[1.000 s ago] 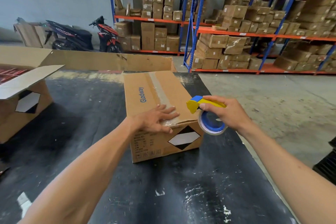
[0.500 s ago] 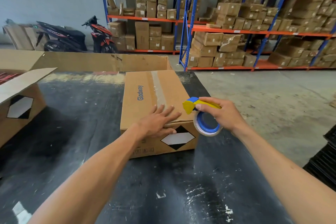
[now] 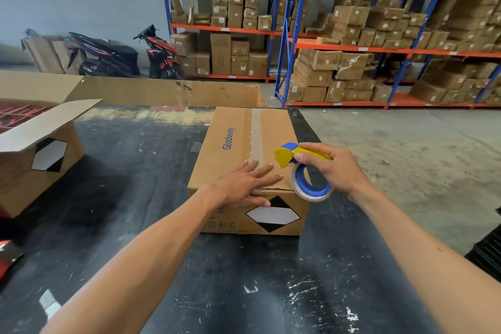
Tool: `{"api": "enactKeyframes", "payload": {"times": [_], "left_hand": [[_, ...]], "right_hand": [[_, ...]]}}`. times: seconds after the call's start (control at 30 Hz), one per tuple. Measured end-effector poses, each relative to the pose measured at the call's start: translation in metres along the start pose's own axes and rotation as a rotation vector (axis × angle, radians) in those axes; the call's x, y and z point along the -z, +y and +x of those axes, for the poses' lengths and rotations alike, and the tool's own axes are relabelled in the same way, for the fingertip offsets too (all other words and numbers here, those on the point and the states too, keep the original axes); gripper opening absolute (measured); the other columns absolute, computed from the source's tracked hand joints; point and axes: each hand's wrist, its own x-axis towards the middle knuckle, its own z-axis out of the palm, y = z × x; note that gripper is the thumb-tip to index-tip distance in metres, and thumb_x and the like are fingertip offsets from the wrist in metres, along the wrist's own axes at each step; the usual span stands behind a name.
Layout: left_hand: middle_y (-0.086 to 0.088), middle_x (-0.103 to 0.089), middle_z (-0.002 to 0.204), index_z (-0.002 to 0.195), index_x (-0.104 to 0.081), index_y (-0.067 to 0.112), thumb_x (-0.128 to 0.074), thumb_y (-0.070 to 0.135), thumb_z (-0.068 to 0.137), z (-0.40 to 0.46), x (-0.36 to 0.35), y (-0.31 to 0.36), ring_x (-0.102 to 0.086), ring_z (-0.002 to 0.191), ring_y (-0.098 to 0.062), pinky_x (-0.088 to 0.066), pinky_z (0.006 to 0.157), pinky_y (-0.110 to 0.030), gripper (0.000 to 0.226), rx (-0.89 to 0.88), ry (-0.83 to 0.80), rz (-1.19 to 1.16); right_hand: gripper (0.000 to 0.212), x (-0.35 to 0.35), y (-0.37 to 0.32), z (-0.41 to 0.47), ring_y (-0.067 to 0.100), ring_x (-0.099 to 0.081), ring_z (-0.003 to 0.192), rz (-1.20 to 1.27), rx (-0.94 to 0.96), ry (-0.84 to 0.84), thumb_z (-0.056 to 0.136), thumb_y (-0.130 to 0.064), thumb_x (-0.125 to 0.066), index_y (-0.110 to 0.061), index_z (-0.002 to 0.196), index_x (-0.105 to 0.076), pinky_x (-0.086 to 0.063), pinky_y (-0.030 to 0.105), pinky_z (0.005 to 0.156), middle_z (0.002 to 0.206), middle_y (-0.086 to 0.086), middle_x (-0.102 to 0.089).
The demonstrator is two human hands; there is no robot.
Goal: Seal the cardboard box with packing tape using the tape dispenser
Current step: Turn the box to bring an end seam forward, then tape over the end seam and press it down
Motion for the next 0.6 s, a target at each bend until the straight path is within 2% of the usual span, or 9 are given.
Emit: {"api": "enactKeyframes", "payload": {"times": [0.2, 0.37, 0.43, 0.5, 0.57, 0.6], "left_hand": [[-0.004, -0.013, 0.167, 0.158, -0.002, 0.041, -0.036, 0.069, 0.096, 0.003, -0.007, 0.009, -0.007, 0.152, -0.039, -0.009, 0.123, -0.052, 0.076, 0.051, 0.04, 0.035], [-0.001, -0.019, 0.165, 0.158, -0.009, 0.042, -0.05, 0.066, 0.09, 0.004, -0.004, 0.007, -0.009, 0.151, -0.037, -0.008, 0.123, -0.054, 0.083, 0.072, 0.03, -0.098], [-0.002, -0.024, 0.164, 0.158, -0.018, 0.04, -0.057, 0.06, 0.078, -0.002, 0.009, 0.005, -0.018, 0.151, -0.032, -0.016, 0.122, -0.049, 0.09, 0.179, 0.015, -0.382], [-0.002, -0.038, 0.159, 0.155, -0.032, 0.032, -0.056, 0.047, 0.074, -0.012, 0.03, 0.009, -0.035, 0.145, -0.023, -0.027, 0.119, -0.041, 0.085, 0.316, 0.112, -0.913], [-0.007, -0.053, 0.148, 0.147, -0.048, 0.018, -0.054, 0.041, 0.086, -0.02, 0.048, 0.015, -0.055, 0.131, -0.025, -0.039, 0.113, -0.04, 0.065, 0.374, 0.293, -1.477], [-0.013, -0.058, 0.142, 0.141, -0.053, 0.011, -0.05, 0.043, 0.094, -0.023, 0.056, 0.019, -0.061, 0.124, -0.029, -0.045, 0.109, -0.042, 0.057, 0.405, 0.334, -1.697]], "right_hand": [[0.04, -0.013, 0.002, -0.007, 0.008, -0.067, 0.108, 0.026, 0.018, -0.016, 0.075, -0.054, -0.081, -0.039, 0.111, -0.076, -0.052, 0.037, 0.099, 0.106, -0.015, -0.076], [0.037, -0.007, -0.004, -0.016, 0.004, -0.069, 0.103, 0.072, 0.082, -0.064, 0.08, -0.04, -0.081, -0.033, 0.116, -0.075, -0.052, 0.022, 0.087, 0.107, -0.014, -0.076], [0.042, 0.0, -0.001, -0.019, 0.008, -0.069, 0.105, 0.089, 0.115, -0.083, 0.078, -0.04, -0.081, -0.034, 0.119, -0.074, -0.053, 0.019, 0.081, 0.11, -0.013, -0.075], [0.046, 0.009, 0.003, -0.021, 0.012, -0.068, 0.105, 0.046, 0.156, -0.081, 0.075, -0.046, -0.082, -0.042, 0.12, -0.072, -0.055, 0.024, 0.081, 0.114, -0.011, -0.072], [0.05, 0.016, 0.003, -0.02, 0.012, -0.063, 0.103, -0.038, 0.208, -0.027, 0.073, -0.052, -0.081, -0.049, 0.121, -0.068, -0.055, 0.031, 0.083, 0.116, -0.006, -0.067], [0.051, 0.019, 0.003, -0.018, 0.01, -0.061, 0.101, -0.073, 0.244, 0.013, 0.074, -0.053, -0.081, -0.049, 0.123, -0.067, -0.053, 0.031, 0.082, 0.114, -0.003, -0.065]]}}
